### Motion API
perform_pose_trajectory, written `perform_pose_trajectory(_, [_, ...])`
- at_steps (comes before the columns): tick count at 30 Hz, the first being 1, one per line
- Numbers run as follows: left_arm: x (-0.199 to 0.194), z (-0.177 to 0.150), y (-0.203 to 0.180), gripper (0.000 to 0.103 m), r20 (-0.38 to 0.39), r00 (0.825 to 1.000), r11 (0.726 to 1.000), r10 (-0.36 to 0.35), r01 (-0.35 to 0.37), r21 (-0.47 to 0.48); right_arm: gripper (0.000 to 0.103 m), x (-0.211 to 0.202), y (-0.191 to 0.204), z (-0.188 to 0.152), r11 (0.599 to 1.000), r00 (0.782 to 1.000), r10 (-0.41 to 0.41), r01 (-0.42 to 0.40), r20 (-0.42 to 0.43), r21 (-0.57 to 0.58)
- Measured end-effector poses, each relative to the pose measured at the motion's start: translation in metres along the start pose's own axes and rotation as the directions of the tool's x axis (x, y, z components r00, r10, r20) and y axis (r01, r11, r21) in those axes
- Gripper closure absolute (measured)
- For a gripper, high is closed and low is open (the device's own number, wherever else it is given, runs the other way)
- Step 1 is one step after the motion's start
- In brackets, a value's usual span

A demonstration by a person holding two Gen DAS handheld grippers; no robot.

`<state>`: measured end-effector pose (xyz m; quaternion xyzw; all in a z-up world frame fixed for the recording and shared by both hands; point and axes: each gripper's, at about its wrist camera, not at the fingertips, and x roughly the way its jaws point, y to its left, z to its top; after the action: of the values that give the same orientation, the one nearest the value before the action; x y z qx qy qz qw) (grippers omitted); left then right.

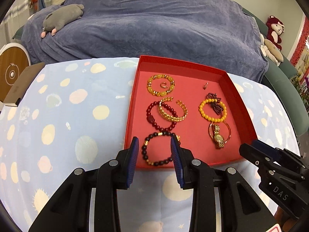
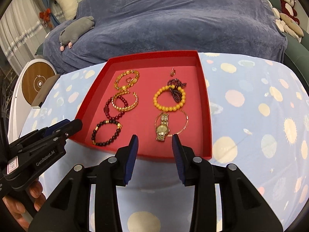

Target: Organize jewelry

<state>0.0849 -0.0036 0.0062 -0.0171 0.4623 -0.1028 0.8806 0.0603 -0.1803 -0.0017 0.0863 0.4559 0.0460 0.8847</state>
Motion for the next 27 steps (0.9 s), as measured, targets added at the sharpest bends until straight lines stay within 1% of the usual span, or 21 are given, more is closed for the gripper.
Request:
perform_pose_trajectory(3, [0.002, -0.012, 0.002, 0.071, -0.013, 1.0, 1.0, -0.003, 0.003, 0.001, 0.069, 0.001, 0.004, -0.01, 1.0, 1.0, 0.006, -0.006, -0.023, -0.028])
perform_pose_trajectory(5, [0.001, -0.017, -0.002, 0.071, 0.004, 1.0, 0.999, 0.013, -0.013, 0.039, 0.069, -0.001, 0.005, -0.014, 0.999, 1.0, -0.001, 0.0, -0.018, -0.049])
perform_pose_trajectory(8, [0.002, -0.02, -0.006, 0.071, 0.02, 0.999, 0.998, 0.028, -0.029, 0.056, 0.069, 0.002, 0.003, -0.014, 0.998, 1.0, -0.018, 0.017, -0.013, -0.056])
perform_pose_trajectory(13, [0.007, -0.019, -0.014, 0.071, 0.01, 1.0, 0.998, 0.003, -0.004, 0.069, 0.068, 0.008, 0.0, -0.016, 0.996, 0.998, -0.057, 0.057, -0.004, -0.075])
perform_pose_trajectory(17, [0.01, -0.022, -0.022, 0.071, 0.005, 1.0, 0.997, 0.004, -0.004, 0.076, 0.069, 0.018, -0.01, -0.018, 0.998, 0.998, -0.053, 0.052, -0.041, -0.037])
perform_pose_trajectory(20, [0.009, -0.022, -0.021, 0.071, -0.001, 1.0, 0.997, -0.006, 0.006, 0.074, 0.069, 0.011, -0.005, -0.018, 0.996, 0.998, -0.062, 0.061, -0.014, -0.072])
perform_pose_trajectory(23, [0.011, -0.023, -0.019, 0.07, 0.006, 1.0, 0.996, 0.019, -0.02, 0.082, 0.068, -0.001, 0.001, -0.018, 0.989, 0.996, -0.083, 0.086, 0.037, -0.119])
perform_pose_trajectory(25, [0.012, -0.024, -0.017, 0.07, 0.007, 0.999, 0.996, 0.041, -0.041, 0.076, 0.068, -0.003, -0.001, -0.015, 0.991, 0.996, -0.082, 0.086, 0.042, -0.107])
perform_pose_trajectory(27, [0.013, -0.022, -0.011, 0.07, 0.002, 0.999, 0.998, 0.033, -0.033, 0.061, 0.068, -0.004, -0.006, -0.013, 0.995, 0.998, -0.057, 0.059, 0.034, -0.074])
